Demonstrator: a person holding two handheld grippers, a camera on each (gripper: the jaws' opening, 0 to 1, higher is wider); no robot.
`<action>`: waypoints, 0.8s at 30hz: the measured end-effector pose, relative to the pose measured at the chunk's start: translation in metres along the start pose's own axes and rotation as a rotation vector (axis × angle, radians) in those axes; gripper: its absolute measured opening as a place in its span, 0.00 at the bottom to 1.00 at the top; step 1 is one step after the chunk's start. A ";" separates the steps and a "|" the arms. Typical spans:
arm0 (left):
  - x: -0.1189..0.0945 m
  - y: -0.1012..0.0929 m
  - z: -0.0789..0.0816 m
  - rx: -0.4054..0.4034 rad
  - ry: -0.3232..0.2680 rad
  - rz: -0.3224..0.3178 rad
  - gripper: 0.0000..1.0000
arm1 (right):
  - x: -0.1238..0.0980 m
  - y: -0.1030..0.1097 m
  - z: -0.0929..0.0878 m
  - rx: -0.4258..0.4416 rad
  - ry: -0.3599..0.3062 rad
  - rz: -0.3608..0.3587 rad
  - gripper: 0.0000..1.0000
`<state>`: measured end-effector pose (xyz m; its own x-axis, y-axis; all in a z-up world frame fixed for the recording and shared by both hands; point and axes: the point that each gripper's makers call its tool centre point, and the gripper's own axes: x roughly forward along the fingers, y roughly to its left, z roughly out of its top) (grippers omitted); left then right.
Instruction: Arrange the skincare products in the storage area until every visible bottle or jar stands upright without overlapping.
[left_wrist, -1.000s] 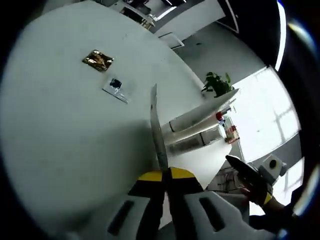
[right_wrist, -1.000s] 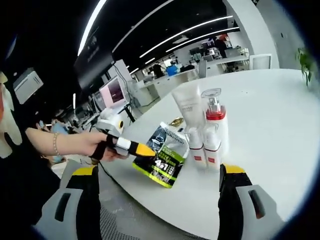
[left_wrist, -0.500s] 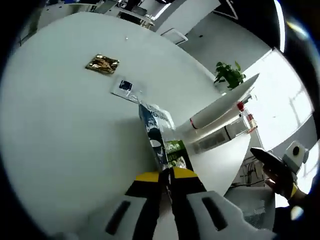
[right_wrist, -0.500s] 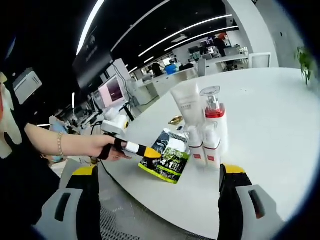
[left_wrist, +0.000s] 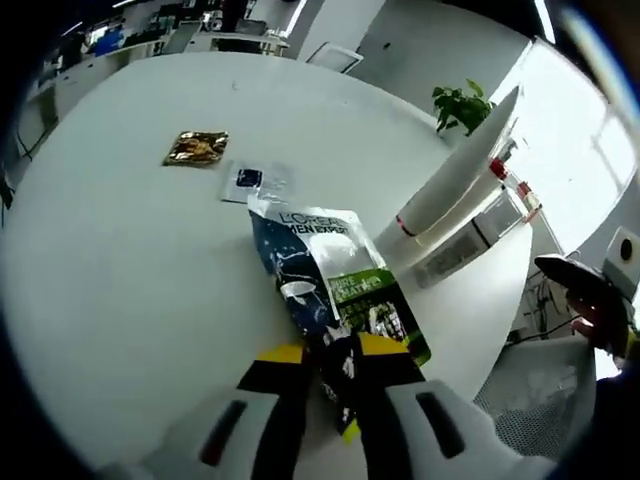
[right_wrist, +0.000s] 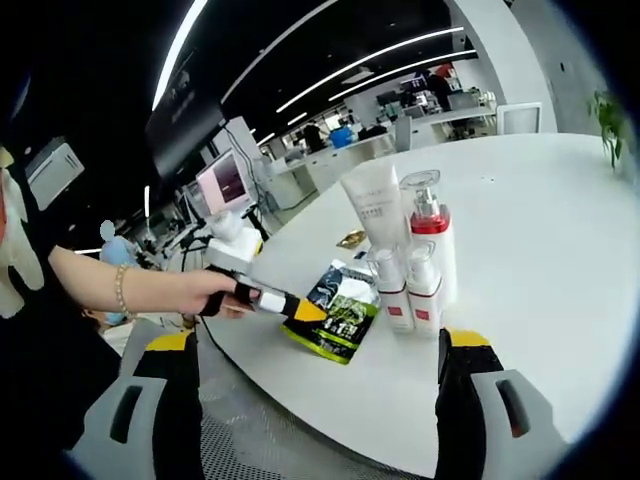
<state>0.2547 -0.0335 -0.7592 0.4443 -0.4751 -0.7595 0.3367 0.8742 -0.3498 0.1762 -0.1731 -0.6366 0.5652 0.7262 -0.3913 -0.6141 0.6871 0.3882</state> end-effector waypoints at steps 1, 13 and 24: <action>0.000 0.002 0.000 0.006 0.000 0.004 0.18 | 0.000 0.000 0.000 0.001 0.000 0.000 0.99; 0.001 0.003 -0.001 0.065 0.021 0.056 0.21 | 0.000 -0.003 -0.002 0.010 0.000 0.003 0.98; 0.001 0.008 -0.001 0.069 0.020 0.071 0.20 | 0.001 -0.008 -0.003 0.014 0.003 0.004 0.98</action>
<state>0.2571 -0.0266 -0.7629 0.4531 -0.4091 -0.7920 0.3616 0.8964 -0.2562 0.1797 -0.1779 -0.6428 0.5613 0.7287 -0.3923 -0.6084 0.6847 0.4013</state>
